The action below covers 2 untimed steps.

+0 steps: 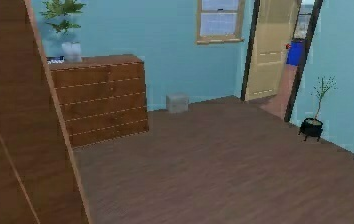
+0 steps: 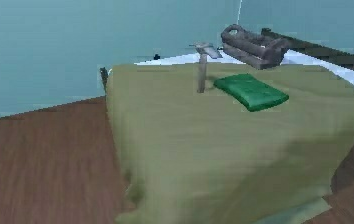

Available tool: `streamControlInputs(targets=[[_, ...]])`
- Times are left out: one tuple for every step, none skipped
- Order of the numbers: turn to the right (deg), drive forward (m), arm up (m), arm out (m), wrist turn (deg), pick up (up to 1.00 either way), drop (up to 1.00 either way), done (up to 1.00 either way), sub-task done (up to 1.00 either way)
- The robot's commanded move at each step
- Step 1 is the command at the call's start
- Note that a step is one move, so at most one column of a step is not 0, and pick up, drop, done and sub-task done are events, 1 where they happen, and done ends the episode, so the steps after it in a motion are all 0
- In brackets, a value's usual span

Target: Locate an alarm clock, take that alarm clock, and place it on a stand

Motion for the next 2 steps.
streamControlInputs(targets=[[21.0, 0.00, 0.00, 0.00, 0.0, 0.00, 0.00, 0.00, 0.00], [0.0, 1.00, 0.00, 0.00, 0.0, 0.00, 0.00, 0.00, 0.00]])
